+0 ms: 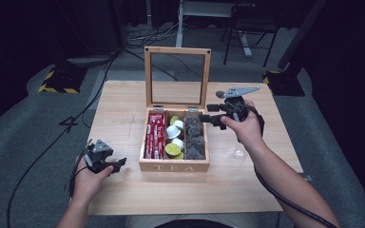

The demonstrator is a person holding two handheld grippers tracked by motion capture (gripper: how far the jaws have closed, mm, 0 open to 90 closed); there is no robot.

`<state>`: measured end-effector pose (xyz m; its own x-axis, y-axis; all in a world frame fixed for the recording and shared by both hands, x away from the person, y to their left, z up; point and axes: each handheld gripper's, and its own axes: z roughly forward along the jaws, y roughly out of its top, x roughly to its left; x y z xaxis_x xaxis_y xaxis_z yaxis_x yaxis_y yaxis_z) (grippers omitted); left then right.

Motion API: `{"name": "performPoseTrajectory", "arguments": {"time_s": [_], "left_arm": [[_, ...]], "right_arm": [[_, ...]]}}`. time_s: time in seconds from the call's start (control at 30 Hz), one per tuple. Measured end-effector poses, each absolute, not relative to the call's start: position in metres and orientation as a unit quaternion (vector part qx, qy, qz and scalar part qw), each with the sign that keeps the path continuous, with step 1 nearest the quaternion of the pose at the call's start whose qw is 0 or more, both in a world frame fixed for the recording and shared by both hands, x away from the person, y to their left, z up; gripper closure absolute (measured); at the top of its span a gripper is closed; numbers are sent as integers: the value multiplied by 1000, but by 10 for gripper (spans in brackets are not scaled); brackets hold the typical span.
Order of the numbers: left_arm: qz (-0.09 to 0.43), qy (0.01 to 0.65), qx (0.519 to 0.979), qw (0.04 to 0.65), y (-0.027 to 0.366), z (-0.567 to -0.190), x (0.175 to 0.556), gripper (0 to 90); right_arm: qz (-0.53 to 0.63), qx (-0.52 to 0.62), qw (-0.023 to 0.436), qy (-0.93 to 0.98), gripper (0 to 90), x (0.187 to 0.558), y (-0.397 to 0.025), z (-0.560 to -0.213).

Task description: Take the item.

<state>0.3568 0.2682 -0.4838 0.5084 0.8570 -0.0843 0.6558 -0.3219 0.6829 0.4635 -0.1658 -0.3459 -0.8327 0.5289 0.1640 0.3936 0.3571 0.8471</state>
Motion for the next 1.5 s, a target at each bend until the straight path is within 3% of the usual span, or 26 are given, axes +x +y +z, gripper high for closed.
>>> {"name": "performPoseTrajectory", "arguments": {"time_s": [0.13, 0.4, 0.83, 1.07, 1.23, 1.3, 1.33, 1.5], "left_arm": [[152, 467, 807, 328, 264, -489, 366, 318], [151, 447, 822, 320, 255, -494, 377, 310], [151, 433, 828, 323, 248, -499, 385, 250], [154, 428, 826, 332, 247, -502, 386, 208], [158, 426, 825, 337, 247, -503, 386, 203], [158, 426, 823, 340, 247, -504, 386, 198], [159, 426, 823, 341, 247, -504, 386, 197], [159, 425, 824, 340, 247, -504, 386, 196]], "right_arm": [[500, 303, 31, 811, 395, 459, -165, -362], [435, 284, 74, 851, 453, 452, -160, -385], [370, 253, 75, 891, 429, 443, -142, -419], [342, 225, 84, 908, 570, 442, -133, -427], [318, 205, 100, 920, 601, 440, -127, -428], [312, 198, 105, 924, 635, 439, -126, -428], [311, 194, 106, 924, 693, 439, -126, -428], [311, 190, 110, 925, 746, 438, -127, -428]]}}
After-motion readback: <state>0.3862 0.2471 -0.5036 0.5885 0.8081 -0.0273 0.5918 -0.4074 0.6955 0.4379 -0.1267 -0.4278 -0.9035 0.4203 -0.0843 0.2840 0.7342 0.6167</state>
